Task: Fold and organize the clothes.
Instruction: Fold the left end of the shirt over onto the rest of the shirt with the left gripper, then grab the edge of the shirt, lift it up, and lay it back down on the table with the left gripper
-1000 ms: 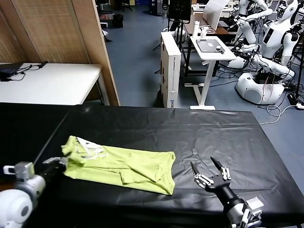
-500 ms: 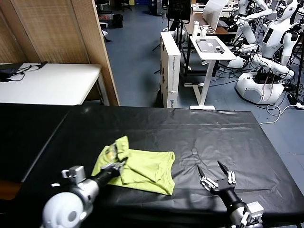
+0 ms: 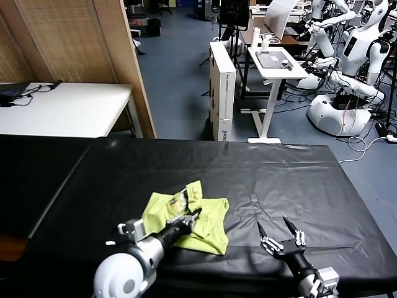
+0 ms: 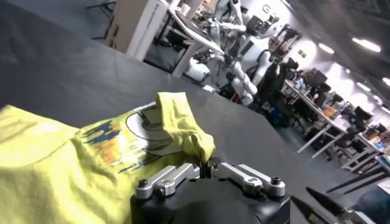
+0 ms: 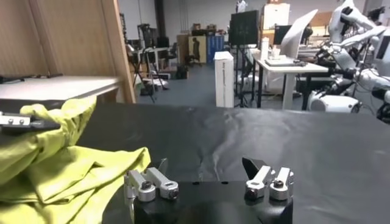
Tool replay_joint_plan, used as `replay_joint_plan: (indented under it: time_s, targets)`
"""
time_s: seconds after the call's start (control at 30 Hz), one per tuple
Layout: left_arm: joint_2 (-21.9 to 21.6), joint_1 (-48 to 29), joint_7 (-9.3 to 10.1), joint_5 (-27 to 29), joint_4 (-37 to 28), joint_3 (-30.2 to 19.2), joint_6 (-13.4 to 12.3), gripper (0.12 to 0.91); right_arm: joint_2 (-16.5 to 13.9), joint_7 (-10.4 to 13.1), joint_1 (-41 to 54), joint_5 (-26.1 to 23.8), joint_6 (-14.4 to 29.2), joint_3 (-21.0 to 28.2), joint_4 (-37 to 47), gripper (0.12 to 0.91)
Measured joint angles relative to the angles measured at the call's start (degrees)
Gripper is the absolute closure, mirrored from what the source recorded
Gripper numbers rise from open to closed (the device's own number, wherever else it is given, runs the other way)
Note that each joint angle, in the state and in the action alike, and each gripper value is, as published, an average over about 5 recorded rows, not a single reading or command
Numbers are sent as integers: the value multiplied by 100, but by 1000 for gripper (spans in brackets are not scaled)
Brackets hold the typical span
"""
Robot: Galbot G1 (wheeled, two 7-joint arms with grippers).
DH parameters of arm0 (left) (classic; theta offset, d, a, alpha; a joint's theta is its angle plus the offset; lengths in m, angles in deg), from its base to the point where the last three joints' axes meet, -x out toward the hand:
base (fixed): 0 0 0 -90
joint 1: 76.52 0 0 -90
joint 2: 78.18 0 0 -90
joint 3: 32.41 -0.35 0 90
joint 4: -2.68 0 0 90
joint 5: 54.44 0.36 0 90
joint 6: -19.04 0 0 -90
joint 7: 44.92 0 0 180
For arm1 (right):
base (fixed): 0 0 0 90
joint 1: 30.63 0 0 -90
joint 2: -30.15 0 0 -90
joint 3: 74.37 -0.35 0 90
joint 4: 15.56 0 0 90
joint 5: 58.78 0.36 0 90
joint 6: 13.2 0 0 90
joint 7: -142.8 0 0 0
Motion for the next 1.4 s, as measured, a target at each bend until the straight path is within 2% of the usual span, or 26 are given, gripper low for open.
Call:
replay_joint_plan:
  time_s: [0.33, 0.4, 0.53, 0.7, 0.8, 0.97, 1.1, 1.27, 1.4]
  targets:
    - [241, 16, -45, 257, -255, -71, -40, 833, -2, -5, 61, -4, -14, 68, 36, 118]
    - [291, 7, -95, 374, -330, -70, -78, 797, -7, -10, 68, -6, -16, 84, 47, 118]
    - [384, 44, -153, 498, -386, -80, -118, 593, -47, -29, 75, -8, -16, 96, 95, 118]
    - [515, 137, -134, 574, -234, -146, -97, 274, -129, -43, 130, -6, -13, 144, 167, 118]
    - [568, 213, -130, 632, -87, -170, -94, 155, -193, -70, 183, -14, -17, 197, 213, 118]
    - [587, 276, -146, 769, 192, -29, -155, 124, -370, -241, 291, -12, -176, 387, 144, 118]
    - [502, 218, -154, 843, 427, 316, -291, 123, -613, -437, 443, -172, -333, 739, -4, 118]
    - [244, 330, -158, 896, 588, 885, -373, 123, -1064, -873, 782, -938, -104, 1344, 29, 118]
    - [159, 486, -162, 1111, 595, 1170, -408, 123, -1364, -1047, 1060, -1589, 132, 1794, 146, 118]
